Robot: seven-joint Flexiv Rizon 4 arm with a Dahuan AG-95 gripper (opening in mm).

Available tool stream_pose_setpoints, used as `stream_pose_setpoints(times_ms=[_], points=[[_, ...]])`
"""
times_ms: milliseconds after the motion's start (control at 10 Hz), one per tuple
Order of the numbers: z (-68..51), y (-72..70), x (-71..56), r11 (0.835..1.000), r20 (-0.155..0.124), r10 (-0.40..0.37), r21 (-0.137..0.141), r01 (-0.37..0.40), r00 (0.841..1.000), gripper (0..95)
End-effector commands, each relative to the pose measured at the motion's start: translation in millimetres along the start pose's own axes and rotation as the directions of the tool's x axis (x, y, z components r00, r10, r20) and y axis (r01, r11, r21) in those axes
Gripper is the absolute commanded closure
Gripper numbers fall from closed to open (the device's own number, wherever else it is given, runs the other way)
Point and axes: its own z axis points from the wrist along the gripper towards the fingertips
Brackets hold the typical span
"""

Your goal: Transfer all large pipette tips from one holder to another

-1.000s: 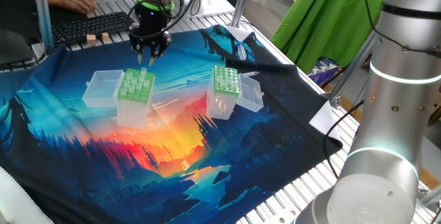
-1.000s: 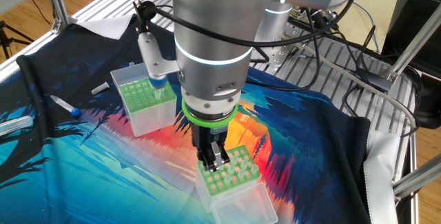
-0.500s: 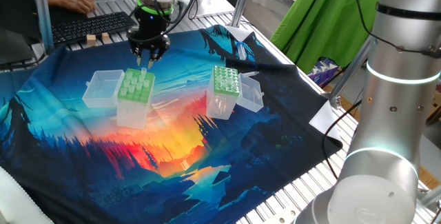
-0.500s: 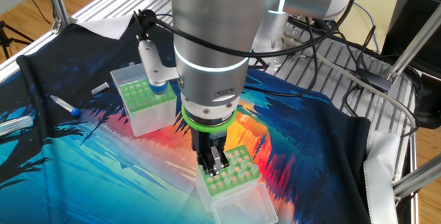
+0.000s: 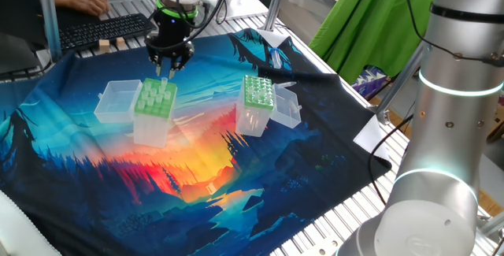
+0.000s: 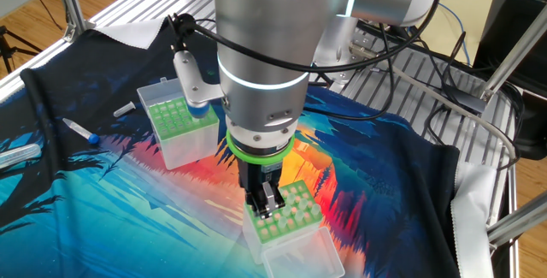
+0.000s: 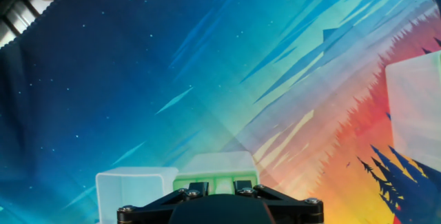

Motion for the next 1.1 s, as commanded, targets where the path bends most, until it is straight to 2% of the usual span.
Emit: stream_pose_setpoints(times_ms=[100, 200, 500, 800, 1100], points=[[0.3, -0.6, 0.0, 1.000, 0.003, -0.025, -0.002, 0.025, 1.000, 76.0], [0.3, -0.6, 0.0, 0.999, 0.004, -0.034, -0.001, 0.034, 0.999, 95.0], [0.3, -0.6, 0.0, 0.999, 0.006, -0.044, 0.007, 0.044, 0.999, 95.0], [0.3, -0.6, 0.0, 1.000, -0.025, -0.019, 0.019, 0.019, 1.000, 95.0], [0.3, -0.6, 0.0, 0.999, -0.047, -0.034, 0.028, 0.036, 0.998, 95.0]])
